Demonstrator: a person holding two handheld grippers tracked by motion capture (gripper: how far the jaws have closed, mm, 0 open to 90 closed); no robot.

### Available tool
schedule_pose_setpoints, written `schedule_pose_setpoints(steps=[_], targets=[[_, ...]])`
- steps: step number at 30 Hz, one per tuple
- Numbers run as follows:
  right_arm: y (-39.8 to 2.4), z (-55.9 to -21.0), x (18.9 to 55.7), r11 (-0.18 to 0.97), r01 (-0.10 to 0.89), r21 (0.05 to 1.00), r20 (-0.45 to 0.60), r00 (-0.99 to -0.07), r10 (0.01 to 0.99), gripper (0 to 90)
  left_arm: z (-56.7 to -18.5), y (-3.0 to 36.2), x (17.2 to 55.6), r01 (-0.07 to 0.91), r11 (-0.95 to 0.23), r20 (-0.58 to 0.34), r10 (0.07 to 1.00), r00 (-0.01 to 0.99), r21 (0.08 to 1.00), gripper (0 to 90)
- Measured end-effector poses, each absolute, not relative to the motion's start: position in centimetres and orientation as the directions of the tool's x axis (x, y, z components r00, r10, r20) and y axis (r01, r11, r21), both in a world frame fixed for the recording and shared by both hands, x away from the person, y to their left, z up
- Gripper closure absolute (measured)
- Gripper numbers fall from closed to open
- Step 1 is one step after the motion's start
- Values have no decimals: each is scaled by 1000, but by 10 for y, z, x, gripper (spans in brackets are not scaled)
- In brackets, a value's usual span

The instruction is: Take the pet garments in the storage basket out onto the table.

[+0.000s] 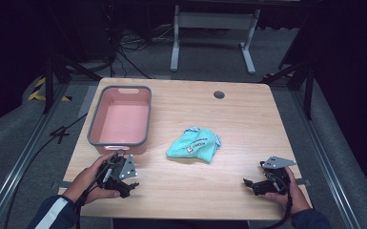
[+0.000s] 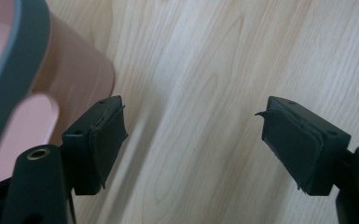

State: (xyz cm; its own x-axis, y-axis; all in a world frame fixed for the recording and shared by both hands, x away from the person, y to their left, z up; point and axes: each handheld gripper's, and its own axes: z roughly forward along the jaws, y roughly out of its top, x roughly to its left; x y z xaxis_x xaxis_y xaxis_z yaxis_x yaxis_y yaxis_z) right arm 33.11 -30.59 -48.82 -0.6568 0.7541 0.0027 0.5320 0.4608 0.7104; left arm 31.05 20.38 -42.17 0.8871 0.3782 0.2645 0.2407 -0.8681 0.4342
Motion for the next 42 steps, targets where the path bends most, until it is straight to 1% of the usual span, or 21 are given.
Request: schedule_pose_setpoints(steps=[3, 4, 6, 7, 8, 10, 13, 16, 18, 20, 22, 24, 25, 26, 29, 42], targets=[[-306, -488, 331, 460, 533, 710, 3, -657, 754, 6, -429, 213, 310, 258, -860, 263, 399, 879, 441, 181], [-306, -488, 331, 461, 532, 710, 3, -657, 754, 6, -431, 217, 310, 270, -851, 250, 410, 877, 451, 176], [-306, -488, 331, 461, 532, 710, 3, -657, 754, 6, -436, 227, 312, 290, -835, 212, 425, 880, 468, 177], [-306, -488, 331, 461, 532, 710, 3, -657, 754, 6, -436, 227, 312, 290, -835, 212, 425, 880, 468, 177], [-306, -488, 331, 461, 532, 710, 2, -657, 754, 6, -442, 238, 314, 317, -809, 189, 456, 869, 495, 176], [-306, -488, 331, 460, 532, 710, 3, -657, 754, 6, -447, 247, 315, 341, -787, 157, 477, 865, 515, 176], [-306, -488, 331, 461, 532, 710, 3, -657, 754, 6, -454, 258, 314, 363, -764, 136, 501, 855, 534, 175], [-306, -488, 331, 461, 532, 710, 3, -657, 754, 6, -457, 264, 314, 377, -758, 127, 512, 850, 531, 176], [-306, -488, 331, 460, 533, 710, 3, -656, 754, 6, -460, 272, 315, 388, -743, 91, 512, 854, 545, 176], [-306, -488, 331, 458, 535, 709, 4, -653, 757, 6, -464, 279, 316, 401, -733, 82, 525, 847, 549, 175], [-306, -488, 330, 453, 540, 709, 7, -648, 762, 6, -469, 288, 318, 427, -688, 45, 554, 831, 587, 167], [-307, -488, 330, 451, 541, 710, 5, -644, 765, 6, -474, 296, 320, 458, -641, -10, 575, 818, 617, 168], [-307, -488, 330, 451, 542, 709, 5, -644, 765, 6, -476, 300, 320, 458, -619, -22, 580, 814, 637, 163], [-307, -488, 330, 451, 542, 709, 6, -644, 765, 6, -476, 300, 320, 458, -619, -22, 580, 814, 637, 162], [-307, -488, 330, 451, 542, 709, 6, -644, 765, 6, -483, 306, 316, 429, -581, -18, 580, 815, 692, 157], [-307, -488, 329, 451, 542, 709, 5, -643, 766, 6, -483, 306, 315, 439, -577, -18, 592, 806, 688, 150]])
